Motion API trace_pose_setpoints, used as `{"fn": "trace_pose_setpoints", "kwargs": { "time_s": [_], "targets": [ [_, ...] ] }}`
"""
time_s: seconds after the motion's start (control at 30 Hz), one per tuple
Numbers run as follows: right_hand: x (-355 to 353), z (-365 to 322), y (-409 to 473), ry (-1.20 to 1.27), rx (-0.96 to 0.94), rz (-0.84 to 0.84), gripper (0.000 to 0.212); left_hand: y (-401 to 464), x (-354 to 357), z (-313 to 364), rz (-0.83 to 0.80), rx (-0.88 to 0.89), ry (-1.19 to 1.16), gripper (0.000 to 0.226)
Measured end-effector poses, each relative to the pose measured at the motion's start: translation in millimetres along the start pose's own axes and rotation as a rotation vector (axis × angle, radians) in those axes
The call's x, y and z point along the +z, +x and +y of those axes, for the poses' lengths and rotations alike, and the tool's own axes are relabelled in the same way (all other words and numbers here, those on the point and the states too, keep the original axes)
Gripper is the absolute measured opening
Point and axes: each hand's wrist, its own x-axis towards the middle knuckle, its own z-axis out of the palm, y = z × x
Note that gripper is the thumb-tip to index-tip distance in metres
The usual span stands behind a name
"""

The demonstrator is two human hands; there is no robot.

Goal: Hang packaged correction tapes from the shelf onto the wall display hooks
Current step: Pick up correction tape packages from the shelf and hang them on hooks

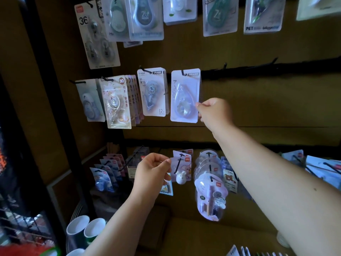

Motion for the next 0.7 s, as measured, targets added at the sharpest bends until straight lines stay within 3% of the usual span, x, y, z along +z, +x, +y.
{"fn": "trace_pose_setpoints", "kwargs": {
  "time_s": [0.4, 0.57, 0.7],
  "targets": [
    [-18, 85, -132, -0.065, -0.005, -0.136, 0.022, -45, 19, -62, -0.106, -0.137, 0.158, 0.007],
    [-18, 143, -174, -0.071, 0.102, -0.201, 0.03, -63, 37, -102, -0.15, -0.19, 0.248, 0.003],
    [-24, 188, -201, -0.232, 0.2, -0.243, 0.032, -76, 55, -127, -0.209, -0.225, 0.294, 0.004]
  ]
}}
